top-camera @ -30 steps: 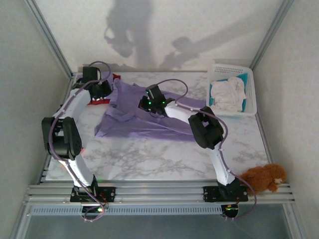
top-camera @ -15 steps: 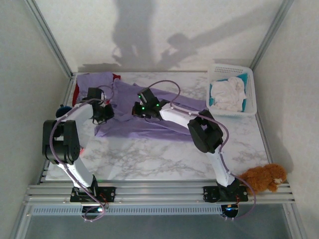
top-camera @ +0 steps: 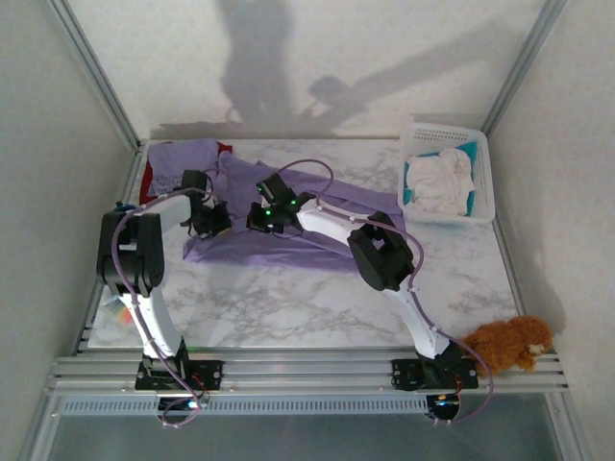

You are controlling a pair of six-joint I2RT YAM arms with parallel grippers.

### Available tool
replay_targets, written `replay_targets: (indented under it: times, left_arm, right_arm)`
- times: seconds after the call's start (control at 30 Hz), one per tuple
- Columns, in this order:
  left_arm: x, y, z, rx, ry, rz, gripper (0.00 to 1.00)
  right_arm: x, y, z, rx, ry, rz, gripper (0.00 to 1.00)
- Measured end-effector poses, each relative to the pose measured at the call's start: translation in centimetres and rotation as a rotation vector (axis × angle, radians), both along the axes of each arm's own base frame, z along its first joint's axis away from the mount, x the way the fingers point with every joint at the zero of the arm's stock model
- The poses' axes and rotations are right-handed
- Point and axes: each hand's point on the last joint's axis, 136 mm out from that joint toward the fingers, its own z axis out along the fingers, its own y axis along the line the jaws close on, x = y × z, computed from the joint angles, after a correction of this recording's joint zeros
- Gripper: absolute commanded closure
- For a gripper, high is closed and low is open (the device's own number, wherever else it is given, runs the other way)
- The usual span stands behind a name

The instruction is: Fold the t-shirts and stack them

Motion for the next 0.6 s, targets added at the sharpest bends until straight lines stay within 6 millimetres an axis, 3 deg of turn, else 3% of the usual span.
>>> replay_targets:
  times: [0.3, 0.47, 0.6]
  left_arm:
    - [6.8, -1.3, 2.5, 0.004, -0.109, -0.024, 1.00]
    - [12.1, -1.6, 5.4, -0.005, -0.225, -0.020, 1.00]
    - [13.8, -2.0, 7.4, -0.001, -0.282, -0.025, 1.00]
  right_arm:
    - [-1.9, -3.1, -1.0, -0.071, 0.022, -0.008, 1.00]
    - [-2.0, -5.3, 0.5, -0.097, -0.017, -0.023, 1.00]
    - [-1.4, -6.8, 2.3, -0.107, -0.065, -0.044, 1.00]
